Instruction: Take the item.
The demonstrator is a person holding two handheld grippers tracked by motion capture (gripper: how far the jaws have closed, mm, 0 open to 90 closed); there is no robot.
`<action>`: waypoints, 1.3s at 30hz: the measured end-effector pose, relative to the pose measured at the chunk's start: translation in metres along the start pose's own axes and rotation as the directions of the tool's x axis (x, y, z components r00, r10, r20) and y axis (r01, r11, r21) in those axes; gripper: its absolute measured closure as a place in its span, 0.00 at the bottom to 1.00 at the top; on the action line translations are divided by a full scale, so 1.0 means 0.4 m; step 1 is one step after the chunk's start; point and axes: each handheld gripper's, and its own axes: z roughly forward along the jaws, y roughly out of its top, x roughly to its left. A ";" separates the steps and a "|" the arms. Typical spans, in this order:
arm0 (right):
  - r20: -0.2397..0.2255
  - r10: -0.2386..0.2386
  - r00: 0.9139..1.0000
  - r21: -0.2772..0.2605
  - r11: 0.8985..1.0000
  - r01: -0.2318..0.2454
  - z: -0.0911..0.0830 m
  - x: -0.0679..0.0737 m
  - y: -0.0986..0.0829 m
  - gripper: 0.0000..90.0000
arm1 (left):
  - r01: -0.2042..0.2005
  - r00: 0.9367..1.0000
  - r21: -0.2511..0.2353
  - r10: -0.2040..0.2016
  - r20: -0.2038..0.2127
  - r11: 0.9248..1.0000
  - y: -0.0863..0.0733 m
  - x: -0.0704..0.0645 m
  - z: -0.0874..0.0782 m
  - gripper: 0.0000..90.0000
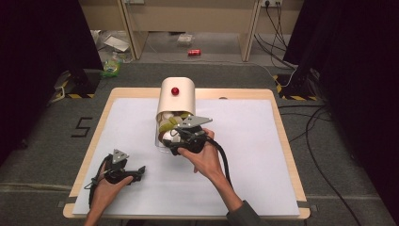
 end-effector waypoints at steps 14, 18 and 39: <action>-0.043 0.028 0.999 0.009 1.000 -0.028 0.005 0.002 -0.003 0.50 | -0.001 1.000 0.000 0.001 0.000 1.000 0.000 0.000 0.000 0.08; -0.060 0.033 0.998 -0.012 0.999 -0.034 -0.007 0.004 0.005 0.53 | -0.001 1.000 0.001 0.001 0.000 1.000 0.000 0.000 0.000 0.08; -0.012 -0.028 1.000 0.008 1.000 0.028 -0.007 0.005 0.002 0.49 | -0.001 1.000 0.001 0.001 0.000 1.000 0.000 0.000 0.000 0.08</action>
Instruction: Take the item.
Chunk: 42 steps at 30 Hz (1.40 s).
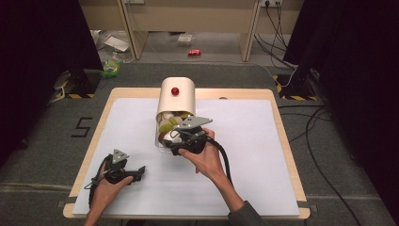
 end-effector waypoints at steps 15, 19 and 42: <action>0.016 0.016 1.000 -0.094 0.995 -0.015 -0.044 -0.009 0.013 0.54 | 0.000 1.000 0.000 0.000 0.000 1.000 0.000 0.000 0.000 0.08; 0.040 0.010 0.999 -0.105 0.994 -0.006 -0.054 -0.014 0.013 0.54 | 0.000 1.000 0.000 0.000 0.000 1.000 0.000 0.000 0.000 0.08; 0.061 0.048 0.997 -0.149 0.988 -0.039 -0.135 -0.051 0.011 0.54 | 0.000 1.000 0.000 0.000 0.000 1.000 0.000 0.000 0.000 0.08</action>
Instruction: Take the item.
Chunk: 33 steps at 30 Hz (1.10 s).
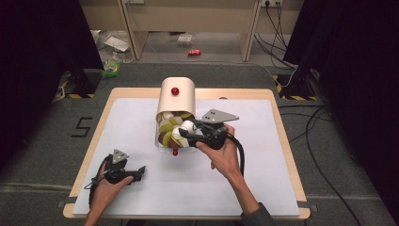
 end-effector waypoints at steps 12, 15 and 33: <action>0.041 0.015 0.999 -0.021 1.000 -0.014 -0.065 -0.038 -0.003 0.54 | 0.000 1.000 0.000 0.000 -0.001 1.000 0.000 0.000 0.000 0.08; 0.057 0.011 0.998 -0.012 1.000 -0.010 -0.078 -0.047 -0.008 0.54 | 0.000 1.000 0.001 0.000 0.000 1.000 0.000 0.000 0.000 0.08; 0.144 0.003 0.990 0.012 1.000 -0.005 -0.145 -0.102 -0.057 0.54 | 0.000 1.000 0.001 0.000 -0.001 1.000 0.000 0.000 0.000 0.08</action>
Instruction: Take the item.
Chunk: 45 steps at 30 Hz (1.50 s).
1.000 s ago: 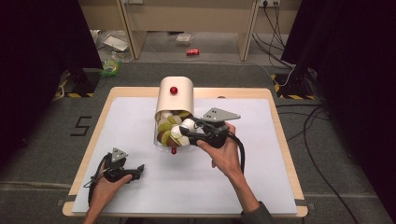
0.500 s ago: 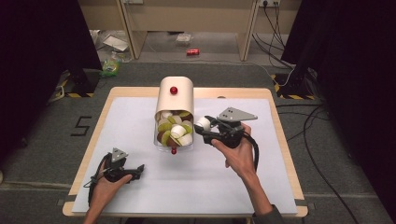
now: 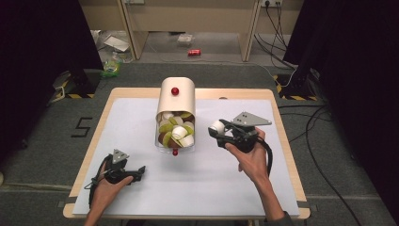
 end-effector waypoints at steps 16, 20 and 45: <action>0.060 0.025 0.998 0.029 0.999 -0.027 -0.041 -0.063 -0.084 0.54 | 0.000 1.000 -0.001 0.000 0.000 1.000 0.000 0.000 0.000 0.08; 0.065 0.046 0.997 0.038 0.998 -0.049 -0.043 -0.074 -0.108 0.54 | 0.000 1.000 0.000 0.000 0.000 1.000 0.000 0.000 0.000 0.08; 0.115 0.139 0.984 0.118 0.981 -0.153 -0.022 -0.158 -0.220 0.54 | 0.001 1.000 -0.001 -0.001 0.002 1.000 0.000 0.000 0.000 0.08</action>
